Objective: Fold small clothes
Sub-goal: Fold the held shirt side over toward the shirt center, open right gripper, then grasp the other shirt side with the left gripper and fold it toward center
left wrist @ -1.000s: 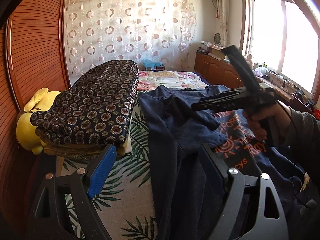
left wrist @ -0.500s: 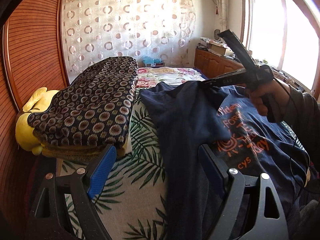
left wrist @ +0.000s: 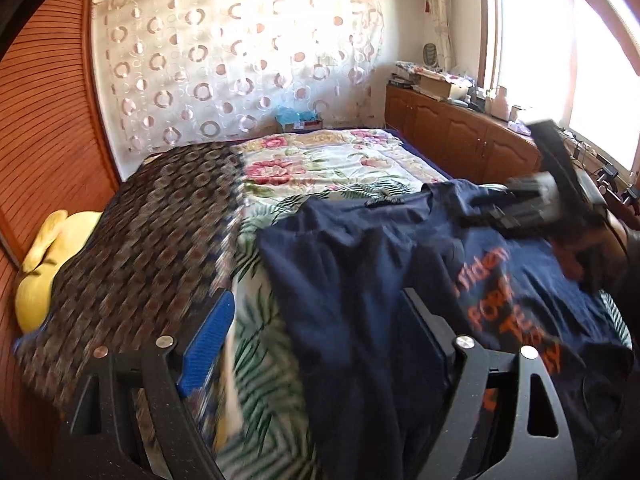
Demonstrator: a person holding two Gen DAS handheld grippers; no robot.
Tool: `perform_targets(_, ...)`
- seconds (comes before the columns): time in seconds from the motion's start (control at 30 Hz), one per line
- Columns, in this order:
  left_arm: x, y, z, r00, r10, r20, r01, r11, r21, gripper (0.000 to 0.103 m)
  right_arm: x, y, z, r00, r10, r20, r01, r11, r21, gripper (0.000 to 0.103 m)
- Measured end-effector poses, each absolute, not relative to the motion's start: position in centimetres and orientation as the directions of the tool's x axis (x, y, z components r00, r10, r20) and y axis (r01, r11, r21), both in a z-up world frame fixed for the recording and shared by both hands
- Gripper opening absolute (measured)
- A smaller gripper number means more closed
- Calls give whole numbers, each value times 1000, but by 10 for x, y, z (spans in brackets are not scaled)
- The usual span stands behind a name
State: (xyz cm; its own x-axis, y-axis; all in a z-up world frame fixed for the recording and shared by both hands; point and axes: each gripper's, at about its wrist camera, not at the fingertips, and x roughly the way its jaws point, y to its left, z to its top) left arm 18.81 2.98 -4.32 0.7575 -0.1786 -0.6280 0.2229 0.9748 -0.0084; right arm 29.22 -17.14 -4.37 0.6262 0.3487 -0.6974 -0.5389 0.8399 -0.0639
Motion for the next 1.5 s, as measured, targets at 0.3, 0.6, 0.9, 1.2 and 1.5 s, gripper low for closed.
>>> perform_targets(0.3, 276, -3, -67, 668, -168, -725, 225, 974, -17, 48, 279, -225, -64, 633, 296, -715, -468, 883, -49, 53)
perform_targets(0.6, 314, 0, -96, 610, -90, -787, 154, 988, 7, 44, 280, -227, -72, 653, 286, -701, -450, 891, -55, 63)
perform_targets(0.9, 321, 0, -103, 591, -121, -798, 170, 985, -23, 32, 283, -232, -70, 656, 291, -696, -453, 890, -55, 64)
perform_targets(1.2, 315, -6, -90, 591, -105, -800, 239, 970, 50, 5, 282, -234, -69, 656, 291, -696, -456, 888, -59, 65)
perform_targets(1.5, 301, 43, -35, 707, 4, -707, 98, 990, 104, 5, 282, -234, -69, 658, 291, -695, -457, 887, -61, 66)
